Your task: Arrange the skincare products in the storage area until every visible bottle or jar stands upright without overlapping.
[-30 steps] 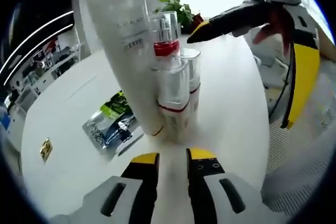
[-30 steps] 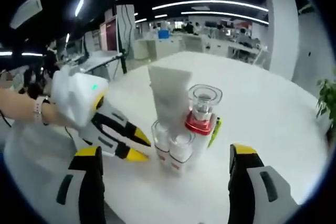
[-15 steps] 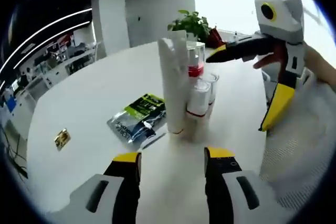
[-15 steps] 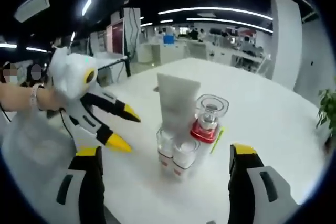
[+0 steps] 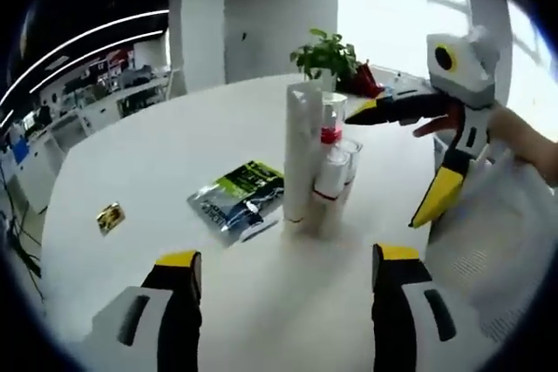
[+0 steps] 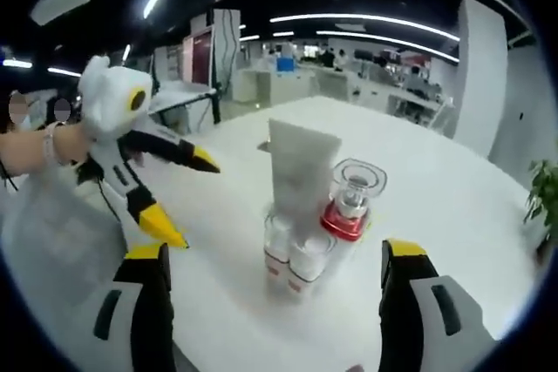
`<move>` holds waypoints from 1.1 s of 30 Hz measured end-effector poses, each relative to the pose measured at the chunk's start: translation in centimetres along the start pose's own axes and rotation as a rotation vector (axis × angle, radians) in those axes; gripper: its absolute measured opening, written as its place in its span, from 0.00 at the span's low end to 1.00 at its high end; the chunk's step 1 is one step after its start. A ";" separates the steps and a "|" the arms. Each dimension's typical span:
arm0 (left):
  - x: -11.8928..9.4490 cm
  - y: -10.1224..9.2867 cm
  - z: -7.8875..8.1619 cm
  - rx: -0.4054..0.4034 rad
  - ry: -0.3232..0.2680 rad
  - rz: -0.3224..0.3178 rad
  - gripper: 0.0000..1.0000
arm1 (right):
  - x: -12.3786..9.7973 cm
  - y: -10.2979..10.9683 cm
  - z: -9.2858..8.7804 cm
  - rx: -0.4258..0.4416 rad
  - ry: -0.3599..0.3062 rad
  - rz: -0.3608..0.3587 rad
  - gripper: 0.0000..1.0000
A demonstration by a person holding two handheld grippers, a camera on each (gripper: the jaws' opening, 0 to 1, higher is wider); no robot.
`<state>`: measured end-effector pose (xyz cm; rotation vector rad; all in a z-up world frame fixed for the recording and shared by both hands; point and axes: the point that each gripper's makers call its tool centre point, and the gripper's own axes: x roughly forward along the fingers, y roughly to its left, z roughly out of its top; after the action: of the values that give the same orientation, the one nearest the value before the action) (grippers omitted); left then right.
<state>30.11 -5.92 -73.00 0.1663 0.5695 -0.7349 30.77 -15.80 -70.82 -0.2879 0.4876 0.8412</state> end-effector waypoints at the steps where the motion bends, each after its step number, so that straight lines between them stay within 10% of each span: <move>1: -0.1 0.1 0.1 -0.007 -0.005 0.002 0.83 | 0.0 0.0 0.0 -0.005 -0.002 -0.002 0.99; 21: -3.0 1.0 0.8 -0.075 -0.052 0.036 0.99 | 0.0 0.5 0.2 -0.053 -0.001 0.012 0.99; 33: -4.6 2.1 2.4 -0.080 -0.243 0.080 0.99 | 0.0 0.1 0.7 -0.098 -0.020 -0.014 1.00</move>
<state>29.79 -2.51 -68.58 0.0239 0.3576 -0.6425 30.90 -15.44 -70.24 -0.3726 0.4261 0.8555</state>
